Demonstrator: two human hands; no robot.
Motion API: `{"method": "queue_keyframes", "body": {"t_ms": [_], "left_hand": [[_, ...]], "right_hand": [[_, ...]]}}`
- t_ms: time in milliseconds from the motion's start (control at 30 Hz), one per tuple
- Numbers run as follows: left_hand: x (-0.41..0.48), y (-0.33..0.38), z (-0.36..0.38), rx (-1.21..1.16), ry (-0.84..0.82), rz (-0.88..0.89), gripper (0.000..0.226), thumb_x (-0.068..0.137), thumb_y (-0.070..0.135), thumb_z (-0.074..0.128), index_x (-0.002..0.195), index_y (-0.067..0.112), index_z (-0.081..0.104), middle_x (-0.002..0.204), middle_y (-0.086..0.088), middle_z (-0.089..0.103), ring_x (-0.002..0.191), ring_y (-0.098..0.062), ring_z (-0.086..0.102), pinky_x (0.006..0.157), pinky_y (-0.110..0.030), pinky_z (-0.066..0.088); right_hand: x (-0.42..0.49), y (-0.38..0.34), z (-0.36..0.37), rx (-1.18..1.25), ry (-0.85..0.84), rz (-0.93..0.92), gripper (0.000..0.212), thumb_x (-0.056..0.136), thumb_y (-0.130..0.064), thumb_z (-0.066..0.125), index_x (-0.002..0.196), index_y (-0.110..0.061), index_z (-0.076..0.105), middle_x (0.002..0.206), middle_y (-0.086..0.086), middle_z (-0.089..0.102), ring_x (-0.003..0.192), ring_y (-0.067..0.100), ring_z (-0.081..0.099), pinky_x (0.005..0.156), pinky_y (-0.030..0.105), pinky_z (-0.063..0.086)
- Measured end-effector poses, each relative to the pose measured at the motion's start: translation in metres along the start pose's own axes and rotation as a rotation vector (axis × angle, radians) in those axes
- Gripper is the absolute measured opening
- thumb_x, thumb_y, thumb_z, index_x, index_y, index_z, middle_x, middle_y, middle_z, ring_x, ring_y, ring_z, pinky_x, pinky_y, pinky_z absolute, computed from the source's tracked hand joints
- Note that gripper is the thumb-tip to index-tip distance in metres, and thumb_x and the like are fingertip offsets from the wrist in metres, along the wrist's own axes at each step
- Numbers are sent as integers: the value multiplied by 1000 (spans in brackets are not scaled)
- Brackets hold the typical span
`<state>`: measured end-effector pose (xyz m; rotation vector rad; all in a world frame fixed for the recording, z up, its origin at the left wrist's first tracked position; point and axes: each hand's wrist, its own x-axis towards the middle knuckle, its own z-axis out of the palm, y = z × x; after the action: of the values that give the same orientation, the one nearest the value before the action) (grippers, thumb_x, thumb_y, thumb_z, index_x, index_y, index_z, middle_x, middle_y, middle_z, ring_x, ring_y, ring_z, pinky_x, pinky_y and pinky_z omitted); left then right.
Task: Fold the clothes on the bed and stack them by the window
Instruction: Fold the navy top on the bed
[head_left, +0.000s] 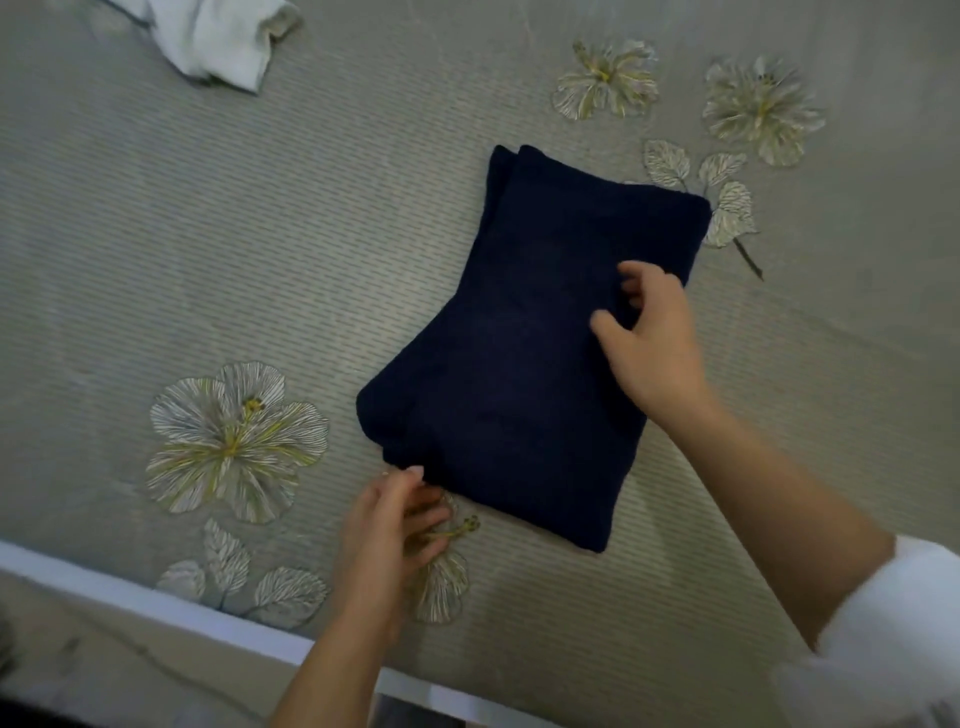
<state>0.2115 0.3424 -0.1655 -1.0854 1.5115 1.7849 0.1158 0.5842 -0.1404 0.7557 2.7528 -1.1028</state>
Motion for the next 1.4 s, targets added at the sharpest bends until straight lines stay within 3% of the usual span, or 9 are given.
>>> {"method": "queue_keyframes", "body": {"t_ms": [200, 467, 600, 700, 867, 933, 1000, 1133, 1400], "left_hand": [[-9, 9, 29, 133, 47, 114, 32, 79, 42, 71, 100, 19, 64, 90, -5, 69, 81, -18, 67, 84, -45, 57], [-9, 14, 39, -51, 113, 216, 31, 91, 27, 58, 123, 26, 55, 115, 10, 67, 105, -11, 64, 96, -40, 50], [-1, 26, 10, 103, 244, 460, 17, 95, 26, 55, 111, 32, 55, 111, 15, 64, 98, 5, 62, 79, -12, 49], [9, 33, -20, 236, 328, 529, 20, 94, 34, 56, 114, 29, 53, 104, 17, 62, 94, 7, 61, 72, -9, 47], [12, 25, -39, 493, 402, 569, 60, 95, 40, 52, 145, 21, 27, 114, 1, 54, 96, -8, 55, 83, -25, 41], [8, 15, -33, 581, 390, 626, 64, 95, 39, 51, 147, 19, 20, 134, -1, 46, 118, -13, 48, 99, -32, 38], [6, 2, -25, 662, 381, 698, 67, 95, 36, 50, 149, 13, 17, 149, -6, 33, 134, -14, 34, 112, -33, 28], [8, -8, -19, 791, 458, 745, 67, 96, 34, 48, 149, 6, 17, 142, -20, 34, 127, -19, 32, 103, -21, 21], [9, -3, -28, 668, 397, 665, 65, 96, 34, 49, 149, 12, 17, 149, -11, 32, 134, -21, 34, 110, -34, 30]], "right_hand": [[-45, 37, -5, 272, 30, 518, 57, 82, -43, 69, 124, -10, 48, 113, 3, 61, 99, 18, 61, 89, 38, 52], [-70, 39, -14, 564, -205, 655, 22, 81, -13, 71, 100, -4, 67, 86, 5, 74, 65, 12, 71, 47, 25, 54], [-116, 29, -2, 380, -734, 860, 38, 87, -29, 65, 112, -3, 53, 78, 22, 72, 62, 30, 71, 52, 33, 57], [-147, 21, 5, 230, -1074, 787, 43, 98, -39, 47, 88, 0, 62, 71, 15, 72, 56, 21, 67, 53, 28, 55], [-137, 28, 4, 240, -397, 157, 21, 94, -32, 53, 82, -20, 64, 76, -1, 67, 70, 9, 60, 66, 32, 53], [-123, 32, 8, -84, -164, -187, 29, 93, -42, 50, 112, -23, 62, 111, -8, 63, 103, 7, 54, 89, 29, 47], [-111, 43, 16, -387, -216, -364, 55, 96, -49, 39, 146, -26, 35, 153, -3, 31, 142, 15, 23, 115, 38, 19], [-88, 74, 23, -732, -299, -351, 57, 96, -57, 8, 148, -44, -10, 160, -8, -12, 146, 17, -18, 116, 45, -14], [-50, 69, 2, -33, 31, 219, 74, 81, -40, 67, 142, -17, 31, 144, 6, 31, 129, 20, 36, 106, 38, 32]]}}
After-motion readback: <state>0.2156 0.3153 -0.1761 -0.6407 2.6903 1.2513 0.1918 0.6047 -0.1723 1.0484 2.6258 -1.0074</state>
